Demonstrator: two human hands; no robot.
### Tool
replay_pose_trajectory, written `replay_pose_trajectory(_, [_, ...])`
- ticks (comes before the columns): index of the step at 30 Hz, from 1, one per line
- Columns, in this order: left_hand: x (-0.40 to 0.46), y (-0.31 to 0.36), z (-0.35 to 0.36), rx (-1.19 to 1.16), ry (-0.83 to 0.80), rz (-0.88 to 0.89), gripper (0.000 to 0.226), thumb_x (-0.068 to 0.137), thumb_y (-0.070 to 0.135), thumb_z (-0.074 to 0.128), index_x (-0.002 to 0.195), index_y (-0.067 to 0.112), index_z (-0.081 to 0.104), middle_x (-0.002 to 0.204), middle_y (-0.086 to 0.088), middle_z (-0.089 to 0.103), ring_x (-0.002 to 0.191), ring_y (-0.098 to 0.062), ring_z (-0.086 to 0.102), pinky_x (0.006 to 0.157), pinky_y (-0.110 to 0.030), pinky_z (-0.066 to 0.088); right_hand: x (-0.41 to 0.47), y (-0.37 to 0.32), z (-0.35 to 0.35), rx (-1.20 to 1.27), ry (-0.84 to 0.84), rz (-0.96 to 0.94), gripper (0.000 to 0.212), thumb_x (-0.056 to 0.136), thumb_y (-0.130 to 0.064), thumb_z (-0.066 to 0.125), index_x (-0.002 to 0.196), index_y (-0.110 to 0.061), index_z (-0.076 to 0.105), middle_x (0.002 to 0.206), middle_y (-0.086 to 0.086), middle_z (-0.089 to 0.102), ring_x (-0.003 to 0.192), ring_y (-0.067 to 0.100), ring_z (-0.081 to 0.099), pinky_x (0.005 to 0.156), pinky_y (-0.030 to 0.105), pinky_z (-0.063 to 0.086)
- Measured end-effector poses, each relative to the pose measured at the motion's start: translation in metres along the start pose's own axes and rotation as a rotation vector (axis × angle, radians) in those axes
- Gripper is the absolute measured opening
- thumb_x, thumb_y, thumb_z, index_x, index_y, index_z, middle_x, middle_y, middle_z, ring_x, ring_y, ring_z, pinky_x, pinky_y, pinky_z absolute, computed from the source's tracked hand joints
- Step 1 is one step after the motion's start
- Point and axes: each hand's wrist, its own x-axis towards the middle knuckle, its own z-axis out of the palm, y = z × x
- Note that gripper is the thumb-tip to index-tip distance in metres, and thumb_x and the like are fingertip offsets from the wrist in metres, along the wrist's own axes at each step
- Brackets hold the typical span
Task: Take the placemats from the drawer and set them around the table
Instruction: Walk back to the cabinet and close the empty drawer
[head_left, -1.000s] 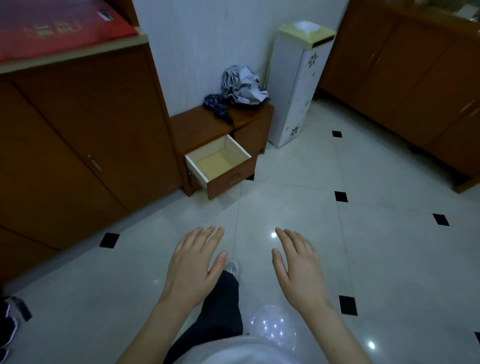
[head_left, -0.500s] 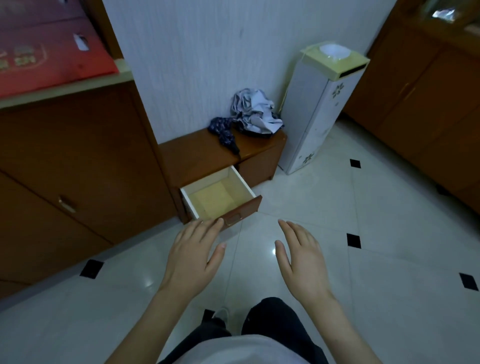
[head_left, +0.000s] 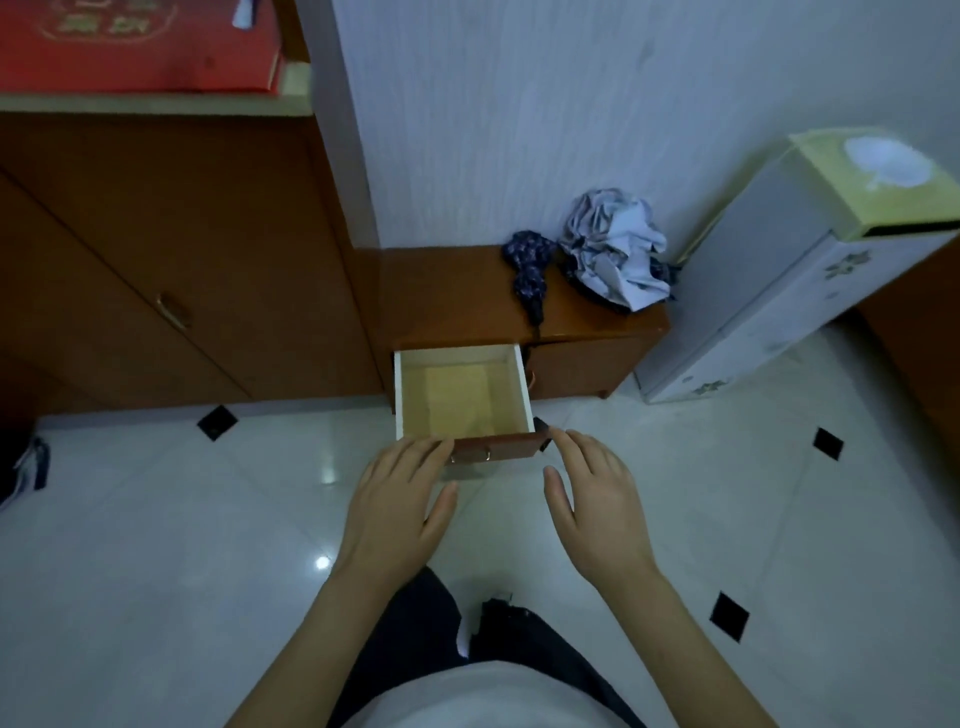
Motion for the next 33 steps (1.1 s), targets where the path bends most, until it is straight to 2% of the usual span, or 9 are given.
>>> replay_pose_trajectory(3, [0.013, 0.012, 0.009, -0.011, 0.025, -0.045, 0.053, 0.1, 0.044, 0.026, 0.135, 0.015, 0.054, 0.132, -0.003, 0.058, 0.122, -0.021, 0.049, 0.104, -0.036, 0.036, 0.023, 0.019, -0.002, 0.025, -0.03, -0.035, 0.051, 0.097, -0.036, 0.03, 0.138, -0.013, 0.049, 0.13, 0.006, 0.058, 0.121, 0.023, 0.051, 0.103, 0.042, 0.042])
replay_pose_trajectory(9, [0.059, 0.0, 0.024, 0.007, 0.063, -0.054, 0.047, 0.095, 0.035, 0.038, 0.13, 0.01, 0.057, 0.126, -0.007, 0.061, 0.12, -0.02, 0.045, 0.106, -0.025, 0.023, 0.065, 0.044, 0.026, 0.049, -0.083, -0.058, 0.049, 0.097, -0.034, 0.032, 0.137, -0.011, 0.05, 0.13, 0.007, 0.059, 0.119, 0.023, 0.054, 0.101, 0.041, 0.044])
replay_pose_trajectory(12, [0.09, -0.023, 0.044, -0.013, 0.055, -0.042, 0.047, 0.095, 0.035, 0.038, 0.131, 0.01, 0.056, 0.127, -0.007, 0.061, 0.119, -0.018, 0.043, 0.106, -0.024, 0.022, 0.089, 0.058, 0.059, 0.05, -0.109, -0.036, 0.05, 0.097, -0.036, 0.031, 0.137, -0.012, 0.05, 0.131, 0.006, 0.058, 0.12, 0.023, 0.053, 0.102, 0.04, 0.043])
replay_pose_trajectory(18, [0.166, -0.1, 0.126, 0.019, 0.037, -0.039, 0.049, 0.097, 0.039, 0.034, 0.136, 0.015, 0.052, 0.133, -0.004, 0.057, 0.124, -0.021, 0.046, 0.106, -0.027, 0.026, 0.156, 0.099, 0.168, 0.036, -0.121, -0.077, 0.047, 0.095, -0.033, 0.035, 0.131, -0.011, 0.054, 0.121, 0.005, 0.062, 0.111, 0.022, 0.056, 0.096, 0.038, 0.045])
replay_pose_trajectory(21, [0.201, -0.141, 0.173, 0.068, 0.038, -0.032, 0.053, 0.098, 0.042, 0.029, 0.138, 0.015, 0.05, 0.136, -0.005, 0.055, 0.127, -0.023, 0.047, 0.107, -0.033, 0.03, 0.189, 0.123, 0.226, -0.001, -0.134, -0.111, 0.047, 0.096, -0.034, 0.034, 0.132, -0.011, 0.054, 0.125, 0.004, 0.061, 0.114, 0.021, 0.055, 0.098, 0.039, 0.044])
replay_pose_trajectory(26, [0.262, -0.205, 0.244, 0.096, 0.101, 0.005, 0.052, 0.097, 0.042, 0.03, 0.138, 0.015, 0.05, 0.136, -0.004, 0.054, 0.127, -0.021, 0.045, 0.107, -0.034, 0.031, 0.231, 0.164, 0.32, -0.039, -0.132, -0.151, 0.049, 0.097, -0.037, 0.03, 0.135, -0.015, 0.051, 0.129, 0.001, 0.059, 0.118, 0.02, 0.054, 0.101, 0.042, 0.045])
replay_pose_trajectory(29, [0.303, -0.241, 0.298, 0.129, 0.077, 0.009, 0.057, 0.096, 0.048, 0.026, 0.144, 0.02, 0.042, 0.145, -0.001, 0.046, 0.137, -0.021, 0.036, 0.112, -0.034, 0.025, 0.245, 0.191, 0.382, -0.061, -0.145, -0.207, 0.049, 0.097, -0.039, 0.031, 0.138, -0.018, 0.048, 0.129, -0.001, 0.059, 0.119, 0.019, 0.054, 0.1, 0.041, 0.046])
replay_pose_trajectory(33, [0.352, -0.278, 0.362, 0.237, 0.081, 0.085, 0.06, 0.096, 0.049, 0.026, 0.148, 0.021, 0.032, 0.152, -0.004, 0.036, 0.143, -0.023, 0.026, 0.117, -0.038, 0.018, 0.25, 0.221, 0.454, -0.101, -0.149, -0.301, 0.046, 0.096, -0.04, 0.035, 0.137, -0.023, 0.049, 0.126, -0.006, 0.061, 0.117, 0.018, 0.057, 0.097, 0.032, 0.045])
